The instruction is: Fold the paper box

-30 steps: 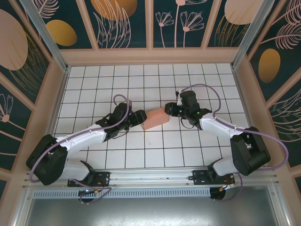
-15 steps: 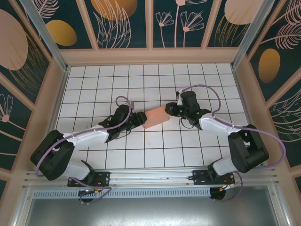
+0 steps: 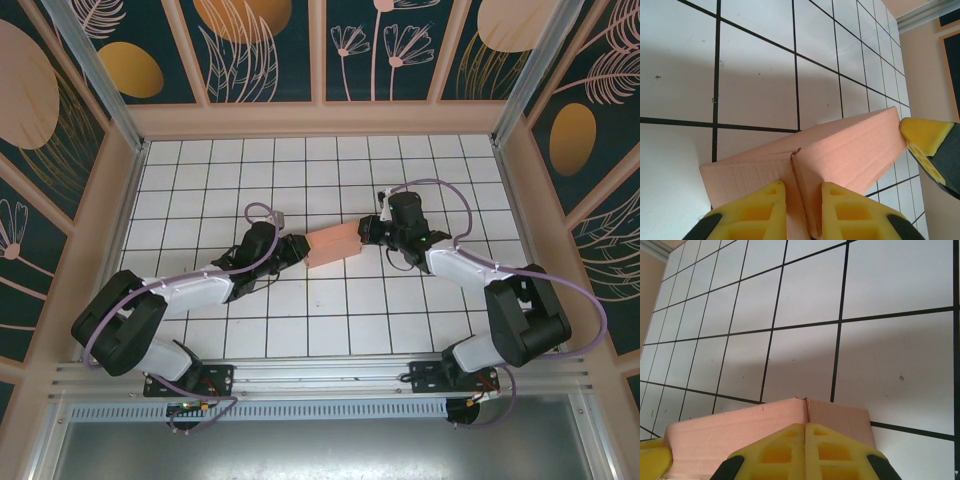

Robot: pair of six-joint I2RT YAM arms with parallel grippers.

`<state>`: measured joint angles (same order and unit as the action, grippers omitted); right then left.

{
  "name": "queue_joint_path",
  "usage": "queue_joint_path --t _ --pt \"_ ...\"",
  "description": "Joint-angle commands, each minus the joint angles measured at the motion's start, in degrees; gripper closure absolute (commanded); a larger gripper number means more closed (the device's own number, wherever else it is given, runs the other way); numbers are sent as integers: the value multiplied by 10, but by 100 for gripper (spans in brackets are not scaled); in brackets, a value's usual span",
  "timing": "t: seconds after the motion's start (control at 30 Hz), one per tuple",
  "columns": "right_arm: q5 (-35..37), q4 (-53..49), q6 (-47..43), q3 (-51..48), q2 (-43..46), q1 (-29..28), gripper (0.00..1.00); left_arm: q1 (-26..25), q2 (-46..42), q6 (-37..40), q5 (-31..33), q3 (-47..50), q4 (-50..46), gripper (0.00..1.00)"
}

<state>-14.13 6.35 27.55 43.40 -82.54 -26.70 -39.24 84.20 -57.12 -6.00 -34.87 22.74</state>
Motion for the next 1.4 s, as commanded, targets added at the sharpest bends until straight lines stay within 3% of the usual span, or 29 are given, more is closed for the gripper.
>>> queue_joint_path --t 0.0,0.1,0.23,0.37,0.53,0.6,0.63,0.77,0.9,1.07,1.2,1.37 --pt "-34 -36 0 21 10 -10 80 -3 38 22 -13 15 -94 73" --pt "-39 -34 0 26 16 -10 65 -4 33 27 -9 7 -102 66" --pt "-40 -19 4 3 10 -9 61 -4 38 34 -6 2 -107 66" --pt "-32 -4 8 -26 -5 -5 70 -4 53 34 -19 3 -99 83" --pt "-34 -6 7 -28 -4 -4 95 -3 55 35 -20 3 -96 86" --pt "-31 -13 4 -18 3 -4 96 -4 51 41 -15 -4 -106 84" --pt "-29 -19 2 -10 7 -4 94 -4 48 45 -10 -10 -114 79" --pt "-16 -28 0 15 26 -4 67 -4 33 75 28 -50 -160 48" --pt "6 -37 -1 29 47 -3 51 -3 25 118 59 -102 -197 30" --pt "8 -56 -3 22 74 18 31 -3 11 268 78 -161 -193 5" --pt "4 -68 6 -2 106 49 25 -3 19 405 73 -201 -169 4" --pt "18 -95 2 -44 174 94 24 -4 71 594 -17 -262 -164 6"
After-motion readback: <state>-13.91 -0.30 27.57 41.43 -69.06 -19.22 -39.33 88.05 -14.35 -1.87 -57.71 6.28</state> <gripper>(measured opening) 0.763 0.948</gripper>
